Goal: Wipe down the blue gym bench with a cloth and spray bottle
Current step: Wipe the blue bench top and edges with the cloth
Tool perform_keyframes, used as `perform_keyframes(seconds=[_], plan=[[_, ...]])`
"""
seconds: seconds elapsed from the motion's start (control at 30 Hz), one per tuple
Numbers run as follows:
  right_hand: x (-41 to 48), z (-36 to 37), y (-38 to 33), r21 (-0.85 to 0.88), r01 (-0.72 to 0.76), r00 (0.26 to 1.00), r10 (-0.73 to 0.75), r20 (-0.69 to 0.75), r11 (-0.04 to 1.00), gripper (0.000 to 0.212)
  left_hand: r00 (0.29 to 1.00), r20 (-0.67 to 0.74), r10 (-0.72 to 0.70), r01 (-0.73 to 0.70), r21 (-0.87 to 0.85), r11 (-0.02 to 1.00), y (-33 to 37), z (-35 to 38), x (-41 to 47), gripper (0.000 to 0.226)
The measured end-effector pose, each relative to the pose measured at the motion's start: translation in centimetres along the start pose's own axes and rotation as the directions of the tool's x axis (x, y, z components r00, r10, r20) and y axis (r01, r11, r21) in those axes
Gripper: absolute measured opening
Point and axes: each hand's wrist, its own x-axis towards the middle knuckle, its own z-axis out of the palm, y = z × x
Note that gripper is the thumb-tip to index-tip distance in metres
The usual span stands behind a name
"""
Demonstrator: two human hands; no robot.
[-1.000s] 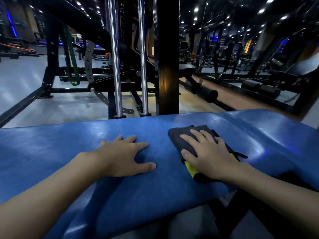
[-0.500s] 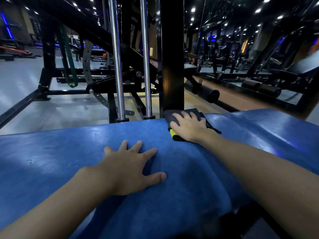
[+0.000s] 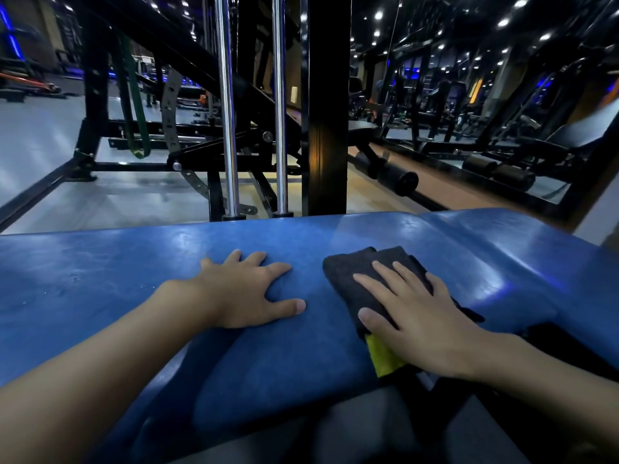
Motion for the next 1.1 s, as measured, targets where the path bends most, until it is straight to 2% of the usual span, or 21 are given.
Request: perform_keyframes(seconds=[0.07, 0.13, 0.37, 0.6, 0.73, 0.9, 1.03, 1.1], plan=[[-0.1, 0.0, -0.2, -0.014, 0.007, 1.000, -0.007, -0.017, 1.000, 0.099, 1.000, -0.007, -0.020, 0.020, 0.009, 1.000, -0.3, -0.4, 0.0, 0.090], [1.2, 0.3, -0.5, -0.054, 0.003, 0.998, -0.007, -0.058, 0.999, 0.097, 0.998, 0.021, -0.051, 0.050, 0.030, 0.998, -0.9, -0.7, 0.0, 0.093], [13.2, 0.0, -0.2, 0.011, -0.017, 0.995, 0.018, -0.102, 1.000, 0.059, 0.996, 0.078, -0.041, 0.035, 0.081, 0.996, -1.3, -0.7, 0.8, 0.104], [22.1, -0.8, -1.2, 0.038, -0.078, 0.994, 0.081, -0.079, 0.996, 0.062, 0.997, 0.070, -0.027, 0.019, 0.112, 0.994, -1.4, -0.2, 1.2, 0.104], [20.4, -0.5, -1.2, 0.056, -0.064, 0.996, 0.067, -0.054, 0.996, 0.060, 0.997, 0.071, -0.038, 0.031, 0.102, 0.994, -1.3, -0.3, 1.0, 0.098], [13.0, 0.0, -1.2, 0.038, 0.016, 0.999, -0.014, -0.047, 0.999, 0.060, 0.996, 0.070, -0.052, 0.046, 0.087, 0.995, -1.2, -0.5, 0.8, 0.094], [5.1, 0.2, -1.5, 0.003, 0.058, 0.998, -0.058, -0.020, 0.998, 0.082, 0.995, 0.075, -0.064, 0.059, 0.069, 0.996, -1.2, -0.3, 0.8, 0.096], [1.7, -0.1, -1.6, -0.010, 0.088, 0.995, -0.088, 0.041, 0.996, 0.086, 0.995, 0.068, -0.068, 0.064, 0.049, 0.997, -1.2, 0.0, 0.7, 0.100]])
